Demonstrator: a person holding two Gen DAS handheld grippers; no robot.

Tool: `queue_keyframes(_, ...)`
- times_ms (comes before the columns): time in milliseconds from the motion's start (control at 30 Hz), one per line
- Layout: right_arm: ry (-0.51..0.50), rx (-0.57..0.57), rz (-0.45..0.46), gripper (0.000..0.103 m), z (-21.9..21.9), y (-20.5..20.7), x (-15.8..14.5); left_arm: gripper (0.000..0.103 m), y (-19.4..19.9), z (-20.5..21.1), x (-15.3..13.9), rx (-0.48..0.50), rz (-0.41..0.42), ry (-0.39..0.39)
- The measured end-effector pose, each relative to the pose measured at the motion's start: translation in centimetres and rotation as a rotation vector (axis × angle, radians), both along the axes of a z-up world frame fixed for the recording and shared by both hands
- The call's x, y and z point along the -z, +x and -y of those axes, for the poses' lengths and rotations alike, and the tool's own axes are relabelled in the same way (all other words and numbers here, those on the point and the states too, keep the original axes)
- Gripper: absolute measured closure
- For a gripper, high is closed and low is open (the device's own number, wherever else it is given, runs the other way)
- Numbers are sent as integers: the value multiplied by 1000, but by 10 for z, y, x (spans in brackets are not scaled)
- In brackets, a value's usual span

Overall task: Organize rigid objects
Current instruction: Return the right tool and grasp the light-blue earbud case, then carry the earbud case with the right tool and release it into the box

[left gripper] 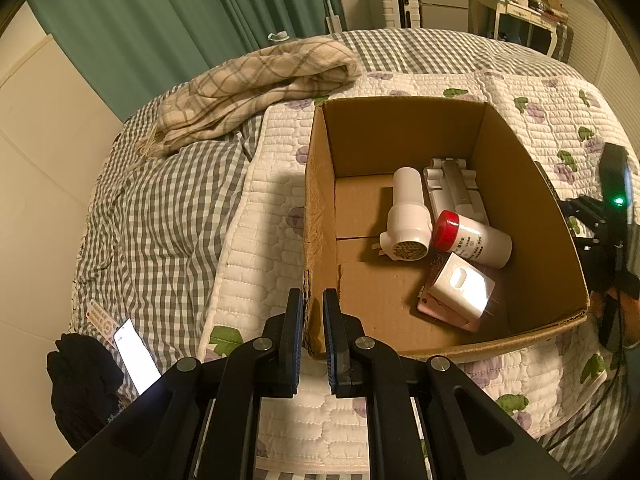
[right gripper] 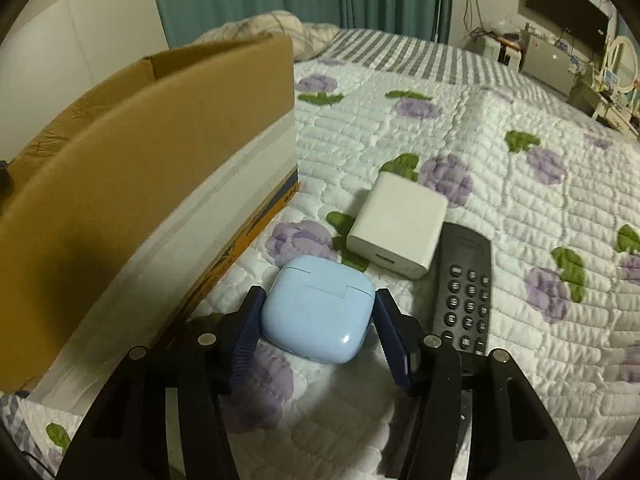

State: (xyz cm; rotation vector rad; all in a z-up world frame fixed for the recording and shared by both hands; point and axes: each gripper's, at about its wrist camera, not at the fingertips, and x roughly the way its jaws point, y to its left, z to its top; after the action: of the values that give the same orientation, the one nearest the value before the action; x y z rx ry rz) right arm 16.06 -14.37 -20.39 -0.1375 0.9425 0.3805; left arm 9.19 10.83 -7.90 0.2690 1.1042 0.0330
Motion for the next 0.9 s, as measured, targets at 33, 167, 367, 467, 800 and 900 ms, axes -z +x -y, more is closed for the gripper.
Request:
queue_keyframes(33, -2, 5, 11, 48, 1, -3, -5, 93, 0, 0, 0, 0, 0, 0)
queue_keyframes(167, -8, 20, 74, 48, 7, -16, -34, 93, 0, -1, 0, 0, -1, -3)
queue_keyframes(367, 15, 23, 206, 48, 7, -28, -111, 93, 0, -1, 0, 1, 1, -9)
queue_keyframes(467, 33, -14, 267, 48, -6, -33, -151, 93, 1, 0, -1, 1, 1, -10)
queue_keyframes(800, 62, -159, 271, 48, -87, -44, -172, 93, 1, -2, -1, 2, 1, -11)
queue_keyframes(900, 67, -184, 223, 48, -101, -43, -153, 93, 1, -2, -1, 1, 1, -13)
